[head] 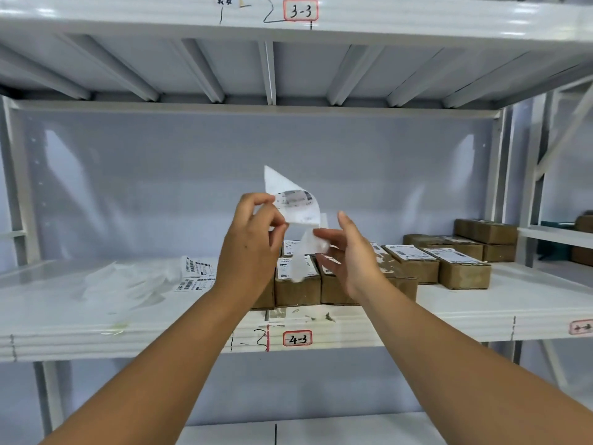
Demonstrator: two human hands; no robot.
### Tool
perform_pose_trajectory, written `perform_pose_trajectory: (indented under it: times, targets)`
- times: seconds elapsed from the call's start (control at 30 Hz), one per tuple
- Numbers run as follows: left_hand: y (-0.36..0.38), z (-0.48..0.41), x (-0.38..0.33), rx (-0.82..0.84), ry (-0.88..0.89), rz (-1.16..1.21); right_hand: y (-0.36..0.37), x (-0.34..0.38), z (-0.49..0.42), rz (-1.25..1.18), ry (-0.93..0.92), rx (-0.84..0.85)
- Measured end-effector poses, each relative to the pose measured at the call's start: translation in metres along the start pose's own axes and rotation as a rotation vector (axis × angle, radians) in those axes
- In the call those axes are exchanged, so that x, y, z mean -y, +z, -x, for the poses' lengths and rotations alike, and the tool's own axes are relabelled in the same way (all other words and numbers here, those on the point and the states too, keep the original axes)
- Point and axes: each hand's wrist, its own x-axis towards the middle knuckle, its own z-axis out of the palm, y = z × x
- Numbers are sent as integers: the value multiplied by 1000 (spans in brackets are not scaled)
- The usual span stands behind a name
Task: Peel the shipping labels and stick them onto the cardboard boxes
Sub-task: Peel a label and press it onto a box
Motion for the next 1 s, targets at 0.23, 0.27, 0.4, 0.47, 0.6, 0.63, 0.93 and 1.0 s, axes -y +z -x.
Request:
perform_pose_trajectory:
  times: [0.23,0.27,0.4,0.47,0.6,0.63,0.93,1.0]
  targets:
    - [11,7,2,92,57,-59,18,5,7,-34,42,306]
    - [12,7,2,98,58,-66,19,5,7,-30,47,307]
    - [13,8,0,165,32,-66,19,2,4,2,71,207]
    - [14,9,3,193,54,-75,18,1,4,-1,67,202]
    - [17,13,8,241,125,-120,16,1,4,-81,64,199]
    - [18,14,8,221,147,-190,17,2,4,-98,66,197]
    - [20,11,11,227,-272,88,21,10,10,-170,101,368]
    - [16,12,5,233,-267,146,21,10,11,-180,111,376]
